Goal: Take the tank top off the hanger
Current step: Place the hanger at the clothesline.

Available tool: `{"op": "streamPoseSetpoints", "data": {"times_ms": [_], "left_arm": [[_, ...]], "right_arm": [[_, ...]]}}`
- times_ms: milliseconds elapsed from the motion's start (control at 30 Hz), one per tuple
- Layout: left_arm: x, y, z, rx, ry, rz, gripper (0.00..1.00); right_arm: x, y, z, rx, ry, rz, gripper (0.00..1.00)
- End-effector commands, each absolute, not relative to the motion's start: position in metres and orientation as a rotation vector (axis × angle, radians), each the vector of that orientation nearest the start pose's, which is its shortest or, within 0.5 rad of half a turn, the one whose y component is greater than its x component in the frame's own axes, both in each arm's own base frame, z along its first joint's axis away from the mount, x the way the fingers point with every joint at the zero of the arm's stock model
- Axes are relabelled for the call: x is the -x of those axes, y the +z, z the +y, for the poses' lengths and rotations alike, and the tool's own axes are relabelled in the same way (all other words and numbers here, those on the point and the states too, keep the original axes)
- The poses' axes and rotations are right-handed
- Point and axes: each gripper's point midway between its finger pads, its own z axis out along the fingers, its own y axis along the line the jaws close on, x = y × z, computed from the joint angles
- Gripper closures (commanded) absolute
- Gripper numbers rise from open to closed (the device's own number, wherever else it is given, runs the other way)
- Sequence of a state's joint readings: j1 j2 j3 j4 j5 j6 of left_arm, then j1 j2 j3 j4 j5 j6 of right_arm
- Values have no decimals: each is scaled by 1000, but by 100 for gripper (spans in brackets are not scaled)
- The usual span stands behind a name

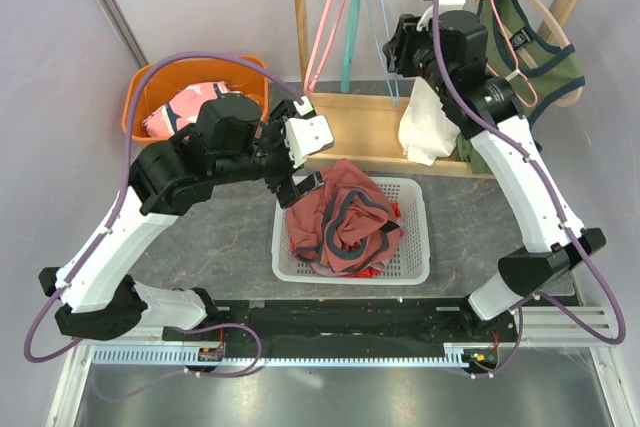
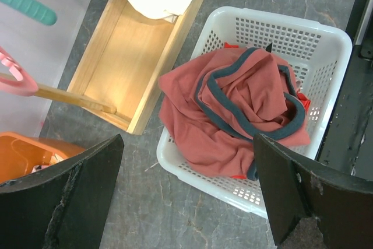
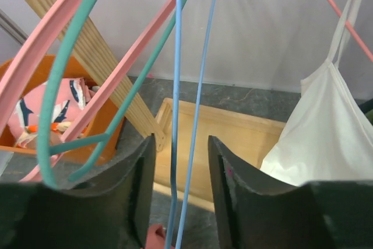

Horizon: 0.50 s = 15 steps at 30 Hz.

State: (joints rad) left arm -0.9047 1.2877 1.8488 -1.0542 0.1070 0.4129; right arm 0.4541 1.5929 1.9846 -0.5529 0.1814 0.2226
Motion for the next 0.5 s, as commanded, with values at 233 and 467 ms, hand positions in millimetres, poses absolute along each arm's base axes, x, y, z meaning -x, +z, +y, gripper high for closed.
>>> {"op": "streamPoseSetpoints", "data": {"times_ms": [233, 467], "left_arm": [[-205, 428, -249, -1334, -328, 1463, 1], [-207, 450, -248, -1326, -296, 1378, 1]], "right_arm": [[-382, 533, 63, -132, 118, 1544, 29], [-385, 526, 15, -248, 27, 1513, 25]]}}
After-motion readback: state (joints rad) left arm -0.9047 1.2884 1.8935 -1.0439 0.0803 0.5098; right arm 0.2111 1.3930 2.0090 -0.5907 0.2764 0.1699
